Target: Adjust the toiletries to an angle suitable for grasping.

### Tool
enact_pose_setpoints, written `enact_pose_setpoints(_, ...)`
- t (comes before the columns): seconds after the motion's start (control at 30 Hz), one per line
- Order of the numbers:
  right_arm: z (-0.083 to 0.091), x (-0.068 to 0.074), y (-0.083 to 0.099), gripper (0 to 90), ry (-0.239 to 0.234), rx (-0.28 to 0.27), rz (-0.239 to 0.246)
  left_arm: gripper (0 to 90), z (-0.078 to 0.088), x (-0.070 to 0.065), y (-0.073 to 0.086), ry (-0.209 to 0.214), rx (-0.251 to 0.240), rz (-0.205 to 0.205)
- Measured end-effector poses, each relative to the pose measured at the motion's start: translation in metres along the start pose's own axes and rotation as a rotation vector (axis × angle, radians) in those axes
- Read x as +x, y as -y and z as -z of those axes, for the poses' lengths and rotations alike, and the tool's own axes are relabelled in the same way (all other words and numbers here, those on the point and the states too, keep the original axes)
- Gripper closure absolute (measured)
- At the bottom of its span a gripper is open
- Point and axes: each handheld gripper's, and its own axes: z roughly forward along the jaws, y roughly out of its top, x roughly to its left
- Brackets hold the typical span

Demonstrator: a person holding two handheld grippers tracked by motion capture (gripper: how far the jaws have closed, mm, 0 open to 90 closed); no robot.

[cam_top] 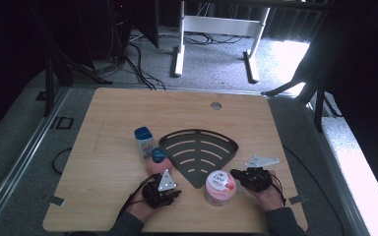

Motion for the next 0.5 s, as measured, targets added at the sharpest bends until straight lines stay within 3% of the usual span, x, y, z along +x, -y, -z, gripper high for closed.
enact_pose_setpoints(0.5,0.009,-0.004,0.016,72.2,0.019,-0.001,-0.033,57.8,-0.001,-0.001,-0.001,0.01,0.003,0.022)
